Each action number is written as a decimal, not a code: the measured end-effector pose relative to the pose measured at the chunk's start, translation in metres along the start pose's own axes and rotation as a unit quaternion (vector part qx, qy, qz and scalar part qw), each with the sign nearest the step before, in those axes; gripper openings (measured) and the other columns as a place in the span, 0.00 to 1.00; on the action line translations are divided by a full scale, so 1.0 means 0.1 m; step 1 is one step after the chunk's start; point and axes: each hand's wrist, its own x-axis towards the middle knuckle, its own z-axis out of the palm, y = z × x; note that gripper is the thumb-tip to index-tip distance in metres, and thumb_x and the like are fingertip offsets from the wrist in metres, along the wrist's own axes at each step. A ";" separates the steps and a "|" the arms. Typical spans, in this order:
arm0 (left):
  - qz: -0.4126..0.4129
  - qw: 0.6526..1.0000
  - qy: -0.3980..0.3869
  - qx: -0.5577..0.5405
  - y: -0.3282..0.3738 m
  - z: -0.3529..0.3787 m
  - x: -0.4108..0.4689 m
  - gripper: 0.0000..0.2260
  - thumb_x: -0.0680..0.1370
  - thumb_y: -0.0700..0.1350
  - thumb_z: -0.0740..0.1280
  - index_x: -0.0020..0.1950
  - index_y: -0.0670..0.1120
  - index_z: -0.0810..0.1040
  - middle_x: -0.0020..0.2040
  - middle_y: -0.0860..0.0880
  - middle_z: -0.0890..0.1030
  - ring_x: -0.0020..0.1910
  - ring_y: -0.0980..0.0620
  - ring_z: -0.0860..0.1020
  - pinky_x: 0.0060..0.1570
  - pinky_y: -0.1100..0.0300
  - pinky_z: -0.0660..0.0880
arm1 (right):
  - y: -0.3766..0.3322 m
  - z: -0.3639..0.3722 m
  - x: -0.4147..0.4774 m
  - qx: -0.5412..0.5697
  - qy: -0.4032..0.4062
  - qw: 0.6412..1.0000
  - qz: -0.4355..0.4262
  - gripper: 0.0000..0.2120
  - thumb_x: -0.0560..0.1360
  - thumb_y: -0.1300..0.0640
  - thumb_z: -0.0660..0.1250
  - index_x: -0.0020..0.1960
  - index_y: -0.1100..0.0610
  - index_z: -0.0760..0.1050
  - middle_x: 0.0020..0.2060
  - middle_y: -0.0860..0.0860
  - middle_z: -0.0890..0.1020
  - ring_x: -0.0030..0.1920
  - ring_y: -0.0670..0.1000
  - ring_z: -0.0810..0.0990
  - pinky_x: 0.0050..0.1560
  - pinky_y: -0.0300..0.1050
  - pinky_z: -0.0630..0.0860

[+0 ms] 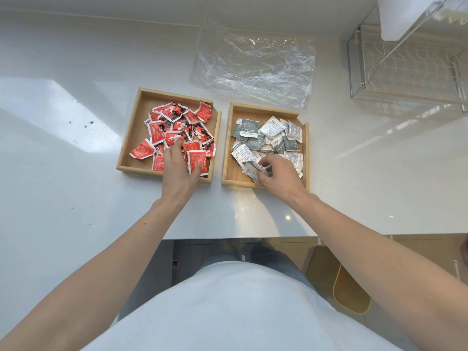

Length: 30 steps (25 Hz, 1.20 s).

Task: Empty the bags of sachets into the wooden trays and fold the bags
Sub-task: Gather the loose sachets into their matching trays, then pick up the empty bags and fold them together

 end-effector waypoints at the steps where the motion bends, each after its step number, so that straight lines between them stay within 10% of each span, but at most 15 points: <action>1: 0.005 1.000 0.008 0.000 0.01 0.00 -0.04 0.30 0.76 0.42 0.71 0.74 0.42 0.63 0.68 0.42 0.68 0.67 0.48 0.69 0.64 0.61 0.65 | 0.00 0.00 -0.02 0.002 -0.001 1.000 -0.004 0.13 0.76 0.55 0.66 0.59 0.57 0.77 0.55 0.53 0.80 0.52 0.53 0.79 0.53 0.54 0.78; 14: 0.123 0.987 0.020 0.104 0.42 0.00 -0.79 0.18 0.83 0.50 0.58 0.70 0.44 0.69 0.65 0.44 0.72 0.61 0.47 0.72 0.54 0.53 0.72 | 0.11 -0.19 -0.42 0.028 0.050 0.997 -0.056 0.17 0.78 0.55 0.60 0.65 0.59 0.74 0.59 0.56 0.78 0.58 0.55 0.77 0.59 0.57 0.75; 30: 0.251 0.924 0.037 0.286 1.14 -0.50 -1.34 0.29 0.82 0.61 0.47 0.78 0.46 0.60 0.77 0.38 0.62 0.76 0.36 0.60 0.73 0.41 0.58 | -0.32 -0.82 -1.30 -0.123 0.197 0.951 -0.204 0.27 0.81 0.49 0.57 0.76 0.59 0.61 0.70 0.60 0.70 0.68 0.62 0.69 0.68 0.56 0.65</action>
